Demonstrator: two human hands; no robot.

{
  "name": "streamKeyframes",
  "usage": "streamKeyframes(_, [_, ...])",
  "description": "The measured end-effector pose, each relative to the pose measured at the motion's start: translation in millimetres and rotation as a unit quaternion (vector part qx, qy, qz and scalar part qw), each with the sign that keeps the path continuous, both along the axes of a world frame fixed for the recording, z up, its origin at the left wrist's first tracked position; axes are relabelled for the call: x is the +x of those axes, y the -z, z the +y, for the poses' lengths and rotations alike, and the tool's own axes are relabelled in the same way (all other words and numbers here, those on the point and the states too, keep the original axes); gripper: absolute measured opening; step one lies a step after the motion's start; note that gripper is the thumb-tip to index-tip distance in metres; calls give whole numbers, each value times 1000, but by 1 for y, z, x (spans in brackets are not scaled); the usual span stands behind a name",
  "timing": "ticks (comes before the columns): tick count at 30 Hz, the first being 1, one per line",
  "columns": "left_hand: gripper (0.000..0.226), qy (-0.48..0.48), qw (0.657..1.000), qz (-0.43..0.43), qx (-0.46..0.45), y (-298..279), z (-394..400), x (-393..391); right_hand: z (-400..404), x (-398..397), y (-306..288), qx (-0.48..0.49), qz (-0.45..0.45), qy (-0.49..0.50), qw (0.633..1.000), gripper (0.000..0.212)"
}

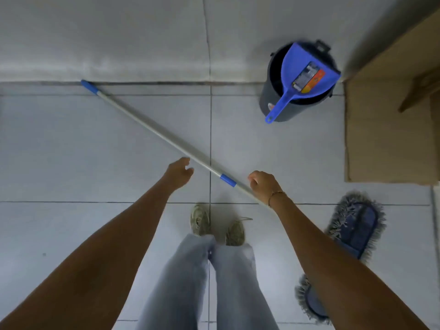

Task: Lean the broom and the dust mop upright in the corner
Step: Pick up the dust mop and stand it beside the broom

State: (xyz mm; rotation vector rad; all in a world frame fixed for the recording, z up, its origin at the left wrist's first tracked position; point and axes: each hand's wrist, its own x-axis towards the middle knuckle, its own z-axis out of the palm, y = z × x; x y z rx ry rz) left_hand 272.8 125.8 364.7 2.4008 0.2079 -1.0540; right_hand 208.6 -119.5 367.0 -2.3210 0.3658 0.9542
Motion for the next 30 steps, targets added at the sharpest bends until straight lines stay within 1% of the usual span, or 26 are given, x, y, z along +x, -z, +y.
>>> streamKeyframes(2, [44, -44, 999, -4, -5, 50, -3, 20, 0, 8, 52, 4, 16, 10, 1000, 31])
streamKeyframes(4, [45, -125, 992, 12, -33, 116, -4, 36, 0, 13, 121, 13, 38, 25, 999, 33])
streamKeyframes(5, [47, -155, 987, 28, -32, 159, -5, 41, -1, 14, 166, 13, 50, 31, 998, 34])
streamKeyframes(7, [55, -215, 974, 63, -27, 221, -9, 43, -4, 13, 228, 16, 71, 44, 996, 36])
streamKeyframes(10, [65, -334, 934, 118, -53, 319, -23, 41, -11, 4, 323, 20, 117, 45, 992, 47])
streamKeyframes(11, [65, -365, 919, 133, -59, 338, -27, 39, -14, -1, 344, 20, 136, 30, 990, 52])
streamKeyframes(13, [64, -397, 901, 163, -65, 379, -35, 38, -15, -13, 392, 24, 183, -14, 983, 60])
streamKeyframes(14, [62, -431, 881, 173, -90, 390, -37, 40, -14, -19, 405, 29, 201, -27, 979, 60])
streamKeyframes(15, [62, -454, 868, 166, -110, 396, -38, 42, -12, -21, 414, 32, 208, -31, 977, 58])
streamKeyframes(17, [60, -465, 862, 152, -131, 393, -37, 50, -10, -23, 419, 18, 188, -26, 982, 47])
streamKeyframes(19, [55, -531, 817, 145, -172, 371, -33, 57, -6, -23, 404, 9, 145, -12, 989, 33])
streamKeyframes(20, [51, -546, 808, 127, -180, 349, -29, 60, -5, -23, 384, 13, 122, 2, 992, 29])
streamKeyframes(22, [34, -549, 811, 72, -189, 313, -29, 68, -5, -21, 352, 24, 87, 35, 995, 25])
streamKeyframes(23, [23, -545, 812, 50, -201, 278, -29, 73, -6, -19, 322, 32, 74, 50, 995, 25])
streamKeyframes(24, [15, -538, 813, 31, -222, 254, -32, 78, -6, -17, 305, 36, 65, 65, 995, 26])
streamKeyframes(25, [10, -532, 811, 14, -242, 213, -36, 82, -8, -12, 271, 41, 51, 79, 995, 26])
streamKeyframes(27, [10, -512, 813, -18, -276, 152, -47, 90, -12, -3, 225, 51, 25, 96, 994, 28])
streamKeyframes(30, [12, -448, 836, -77, -307, 53, -73, 98, -25, 9, 147, 41, -12, 93, 995, 29])
